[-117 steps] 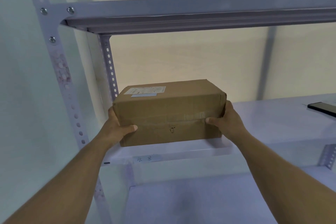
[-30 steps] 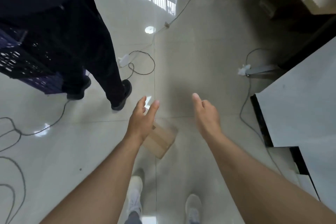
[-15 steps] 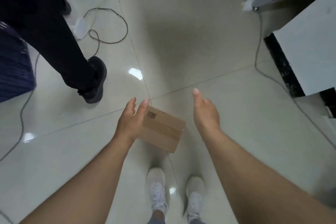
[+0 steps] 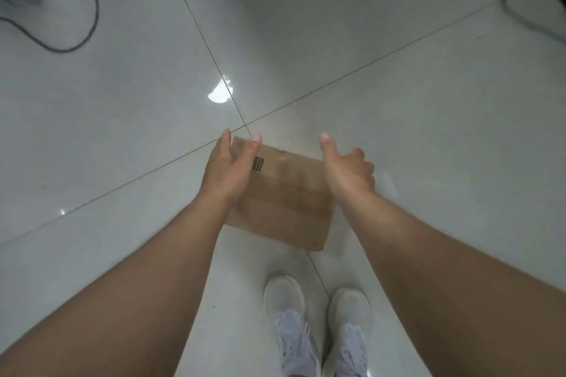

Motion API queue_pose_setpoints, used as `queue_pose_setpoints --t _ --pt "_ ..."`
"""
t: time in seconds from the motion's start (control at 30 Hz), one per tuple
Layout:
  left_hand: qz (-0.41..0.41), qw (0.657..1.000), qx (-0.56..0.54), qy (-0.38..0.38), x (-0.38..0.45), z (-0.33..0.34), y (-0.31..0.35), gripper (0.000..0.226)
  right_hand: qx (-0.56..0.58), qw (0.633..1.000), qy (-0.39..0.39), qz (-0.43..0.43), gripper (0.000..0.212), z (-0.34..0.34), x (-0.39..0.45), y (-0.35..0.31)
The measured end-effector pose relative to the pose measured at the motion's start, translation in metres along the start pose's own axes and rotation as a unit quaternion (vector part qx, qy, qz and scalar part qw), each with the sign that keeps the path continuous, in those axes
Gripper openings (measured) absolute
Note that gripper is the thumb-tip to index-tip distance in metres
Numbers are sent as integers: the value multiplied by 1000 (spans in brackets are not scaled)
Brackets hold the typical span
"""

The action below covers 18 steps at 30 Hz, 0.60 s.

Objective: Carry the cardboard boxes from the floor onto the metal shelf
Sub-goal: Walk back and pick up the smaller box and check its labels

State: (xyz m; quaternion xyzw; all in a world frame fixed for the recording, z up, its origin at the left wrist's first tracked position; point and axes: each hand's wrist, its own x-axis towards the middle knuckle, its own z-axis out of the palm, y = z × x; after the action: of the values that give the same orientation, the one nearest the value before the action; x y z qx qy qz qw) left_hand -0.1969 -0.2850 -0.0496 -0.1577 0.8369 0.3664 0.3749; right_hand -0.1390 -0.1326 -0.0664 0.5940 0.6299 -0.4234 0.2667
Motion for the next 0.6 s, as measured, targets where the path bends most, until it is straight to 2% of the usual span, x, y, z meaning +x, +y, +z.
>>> queue_pose_setpoints --t 0.17,0.3,0.33,0.4,0.43,0.5,0.6 --pt "-55 998 6 4 18 13 -9 80 67 996 -42 46 83 16 19 15" --pt "-114 992 -25 50 16 3 -10 99 57 998 18 5 73 5 15 20" --pt "-123 990 -36 54 14 0 -13 87 46 998 28 -19 65 1 13 20" --pt "-119 988 -71 61 6 -2 -18 42 53 996 39 -56 44 -4 11 20" --pt "-118 988 -81 64 3 -2 -21 29 63 995 43 -66 36 -7 9 18" --pt "-120 986 -95 61 -3 -1 -27 20 65 994 44 -79 29 -10 7 15" --pt "-124 985 -107 63 -8 1 -34 18 44 993 43 -104 27 -12 2 13"
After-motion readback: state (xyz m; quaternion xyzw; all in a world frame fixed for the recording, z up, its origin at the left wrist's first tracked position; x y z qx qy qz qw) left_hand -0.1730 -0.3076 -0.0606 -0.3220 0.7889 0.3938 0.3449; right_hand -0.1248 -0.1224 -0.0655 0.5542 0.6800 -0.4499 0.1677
